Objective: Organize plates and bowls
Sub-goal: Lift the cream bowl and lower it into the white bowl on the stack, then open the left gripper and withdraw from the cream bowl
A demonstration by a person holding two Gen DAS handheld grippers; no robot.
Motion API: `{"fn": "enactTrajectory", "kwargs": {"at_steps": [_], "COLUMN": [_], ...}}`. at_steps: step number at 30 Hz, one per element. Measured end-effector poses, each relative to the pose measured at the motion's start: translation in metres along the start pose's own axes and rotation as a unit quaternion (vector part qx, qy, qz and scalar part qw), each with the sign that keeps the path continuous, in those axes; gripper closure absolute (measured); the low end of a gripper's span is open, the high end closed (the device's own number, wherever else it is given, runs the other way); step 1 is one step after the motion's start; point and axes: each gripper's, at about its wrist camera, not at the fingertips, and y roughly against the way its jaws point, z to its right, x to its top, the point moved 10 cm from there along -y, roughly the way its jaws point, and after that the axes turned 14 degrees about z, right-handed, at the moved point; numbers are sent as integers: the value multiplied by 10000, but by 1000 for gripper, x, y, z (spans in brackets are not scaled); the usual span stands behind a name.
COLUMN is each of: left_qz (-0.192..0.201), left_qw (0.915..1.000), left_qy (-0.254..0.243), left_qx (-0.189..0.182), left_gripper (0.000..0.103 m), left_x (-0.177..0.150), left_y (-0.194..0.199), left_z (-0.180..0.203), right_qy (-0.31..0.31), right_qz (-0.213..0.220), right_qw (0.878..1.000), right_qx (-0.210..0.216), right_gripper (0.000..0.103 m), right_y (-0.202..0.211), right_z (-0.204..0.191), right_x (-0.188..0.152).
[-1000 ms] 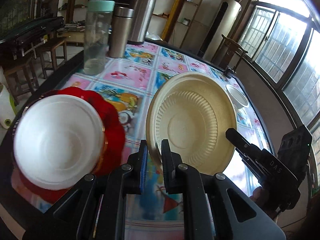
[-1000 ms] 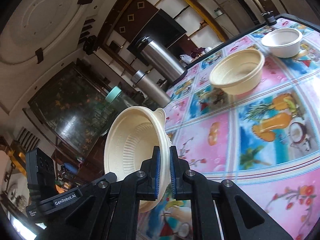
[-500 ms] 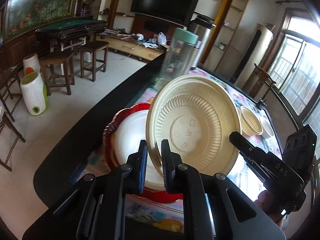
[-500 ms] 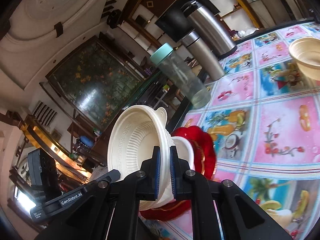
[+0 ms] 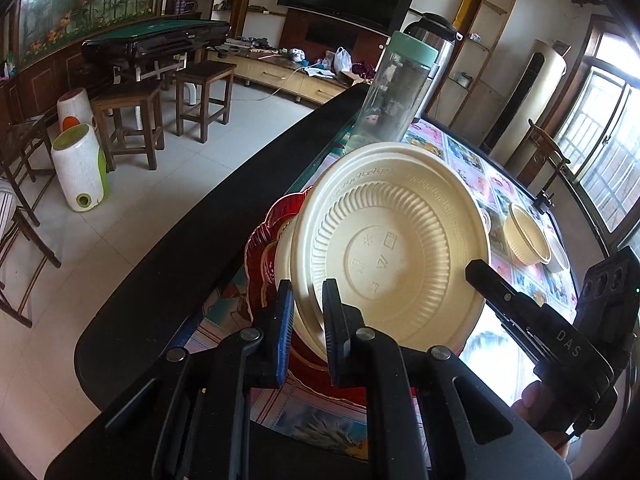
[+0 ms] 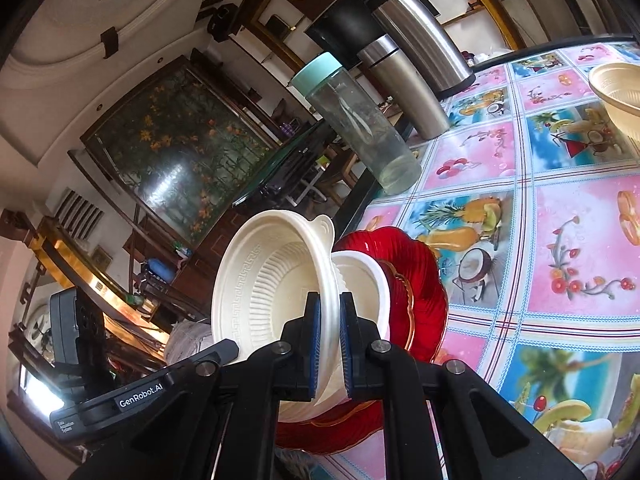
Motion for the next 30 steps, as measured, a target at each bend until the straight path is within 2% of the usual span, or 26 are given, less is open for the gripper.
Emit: {"fn": "enactTrajectory", "kwargs": {"at_steps": [6,11,14,16,18,23,30], "left_qz": [-75,-28,55,86,108,178,240], "left_qw": [10000,9999,9997,9993,9991,9987,9984], "left_qy": [-42,-53,-64,-112,-122,-71,-183], "left_qx": [-12,123,245,335,384,479,469], "left_gripper": [92,89,83,72,69,69,69], "left_x": [-3,-1,4,5,6,10,11], "left_y": [-4,-4,-3,-1,-1,0,2], "left_z": [-1,-4,-10,-11,-14,-23,-14], "right_qy": [-12,56,63,10,10,-207,-315], "right_qz": [-52,105,186,230,281,309,277], "right_qw": [9999,9996,9993,9993,9991,9987,9986], "right_qx": [-107,-255,-307,-293,-311,-339,-316], "right_gripper": [90,89,89,89,89,89,89], "right_y": [-3,2,4,6,10,14,17], "right_z": [8,14,18,20,23,33,35], "right_x": [-4,1,5,7,10,15,15]}}
